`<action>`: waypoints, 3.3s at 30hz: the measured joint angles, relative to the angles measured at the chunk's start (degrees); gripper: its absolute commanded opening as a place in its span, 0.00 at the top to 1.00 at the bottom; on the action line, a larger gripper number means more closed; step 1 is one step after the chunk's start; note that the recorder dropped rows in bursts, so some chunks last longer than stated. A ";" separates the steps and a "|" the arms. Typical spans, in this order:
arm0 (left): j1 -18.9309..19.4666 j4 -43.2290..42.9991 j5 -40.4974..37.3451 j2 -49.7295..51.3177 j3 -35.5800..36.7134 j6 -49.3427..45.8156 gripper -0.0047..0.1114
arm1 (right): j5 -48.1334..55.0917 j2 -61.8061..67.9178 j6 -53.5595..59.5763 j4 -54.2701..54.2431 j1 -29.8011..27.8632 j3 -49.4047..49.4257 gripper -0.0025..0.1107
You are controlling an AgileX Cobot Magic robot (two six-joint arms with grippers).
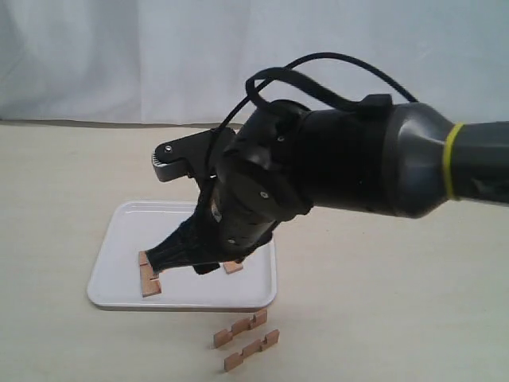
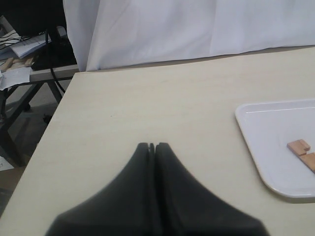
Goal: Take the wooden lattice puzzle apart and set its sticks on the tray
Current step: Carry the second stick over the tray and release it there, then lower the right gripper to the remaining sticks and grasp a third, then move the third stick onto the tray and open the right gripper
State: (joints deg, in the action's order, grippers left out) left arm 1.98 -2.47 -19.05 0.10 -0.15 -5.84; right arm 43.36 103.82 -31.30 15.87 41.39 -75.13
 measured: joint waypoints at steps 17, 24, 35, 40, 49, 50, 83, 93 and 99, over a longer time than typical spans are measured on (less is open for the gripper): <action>0.00 0.00 0.00 0.00 0.00 0.00 0.96 | 6.38 -6.80 30.68 -10.29 0.00 15.14 0.57; 0.00 0.00 0.00 0.00 0.00 0.00 0.96 | -8.78 -6.06 51.65 -12.17 0.69 18.60 0.56; 0.00 0.00 0.00 0.00 0.00 0.00 0.96 | -10.33 -0.82 67.25 -11.88 2.01 18.70 0.57; 0.00 0.00 0.00 0.00 0.00 0.00 0.96 | -10.33 0.52 68.22 -8.23 2.01 18.81 0.57; 0.00 0.00 0.00 0.00 0.00 0.00 0.96 | -10.37 2.77 68.32 -3.77 2.01 18.81 0.57; 0.00 0.00 0.00 0.00 0.00 0.00 0.96 | -10.37 2.77 68.32 -3.35 2.01 18.81 0.57; 0.00 0.00 0.00 0.00 0.00 0.00 0.96 | -8.40 2.48 68.30 1.61 5.64 15.34 0.94; 0.00 0.00 0.00 0.00 0.00 0.00 0.96 | -15.77 4.55 43.25 22.15 6.04 5.73 0.94; 0.00 0.00 0.00 0.00 0.00 0.00 0.96 | -12.48 11.67 7.56 45.42 6.04 1.16 0.94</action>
State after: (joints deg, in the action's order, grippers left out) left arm 1.98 -2.47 -19.05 0.10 -0.15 -5.84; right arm 30.88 115.49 -23.74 61.29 47.43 -73.97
